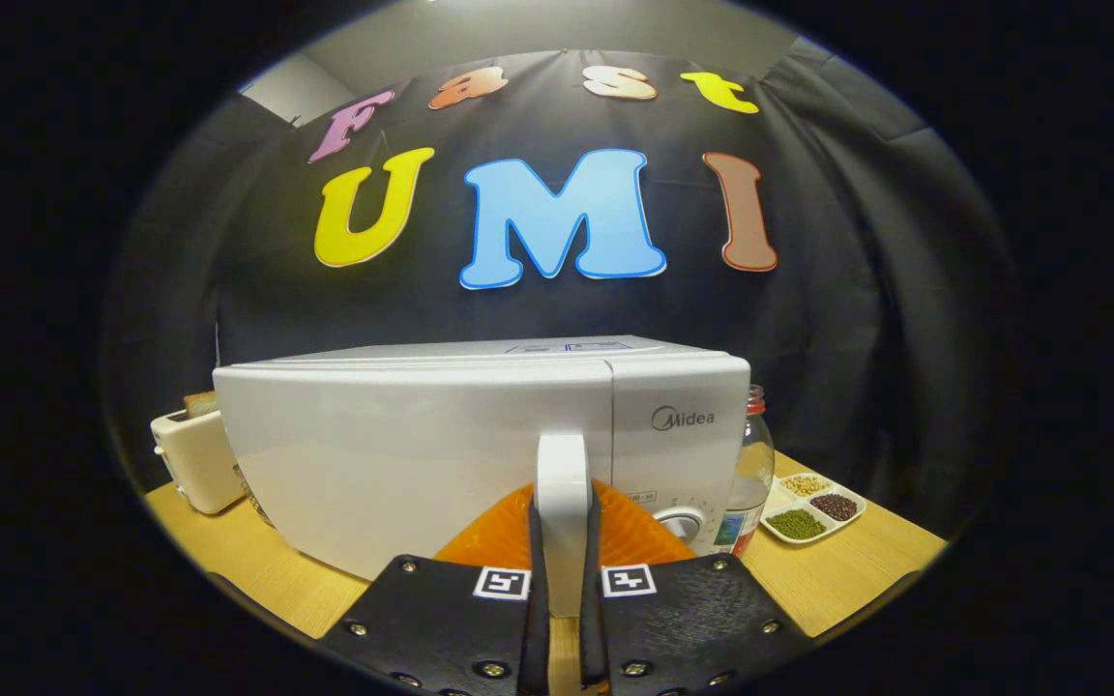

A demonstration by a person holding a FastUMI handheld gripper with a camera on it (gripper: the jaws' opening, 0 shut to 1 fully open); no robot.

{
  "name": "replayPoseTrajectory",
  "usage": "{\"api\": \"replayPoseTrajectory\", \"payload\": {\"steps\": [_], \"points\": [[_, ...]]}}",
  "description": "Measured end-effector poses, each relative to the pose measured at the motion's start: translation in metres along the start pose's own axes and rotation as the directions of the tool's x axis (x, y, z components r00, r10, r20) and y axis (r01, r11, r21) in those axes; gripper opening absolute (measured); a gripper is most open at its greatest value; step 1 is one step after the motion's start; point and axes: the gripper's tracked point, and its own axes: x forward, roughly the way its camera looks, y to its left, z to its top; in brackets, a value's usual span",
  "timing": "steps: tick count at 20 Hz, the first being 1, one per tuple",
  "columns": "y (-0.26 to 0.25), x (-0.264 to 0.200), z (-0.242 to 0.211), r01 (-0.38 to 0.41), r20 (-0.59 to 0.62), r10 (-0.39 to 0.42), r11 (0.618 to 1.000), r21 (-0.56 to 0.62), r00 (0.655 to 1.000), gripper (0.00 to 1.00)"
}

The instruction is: Open the microwave, put the food inside, and close the microwave door.

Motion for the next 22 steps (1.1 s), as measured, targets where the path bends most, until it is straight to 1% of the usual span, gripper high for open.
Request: {"api": "replayPoseTrajectory", "payload": {"steps": [5,8,9,10,11,13,15,17,22], "points": [[0.000,-0.004,-0.002,-0.014,-0.016,0.014,0.999,0.034,1.000,0.13],[0.002,-0.011,-0.003,-0.048,-0.026,0.050,0.998,0.048,0.998,0.13],[0.006,-0.019,0.000,-0.052,0.013,0.052,0.998,0.024,0.999,0.13],[0.007,-0.025,-0.001,-0.059,0.019,0.060,0.998,-0.038,0.998,0.12],[0.008,-0.037,-0.002,-0.075,0.026,0.076,0.997,-0.037,0.997,0.13],[0.016,-0.059,-0.008,-0.110,-0.004,0.110,0.994,-0.020,0.994,0.12],[0.026,-0.083,-0.010,-0.151,-0.034,0.150,0.988,-0.042,0.988,0.12],[0.039,-0.105,-0.014,-0.199,-0.055,0.198,0.980,-0.003,0.979,0.12],[0.075,-0.156,-0.020,-0.264,-0.052,0.263,0.964,-0.018,0.963,0.12]]}}
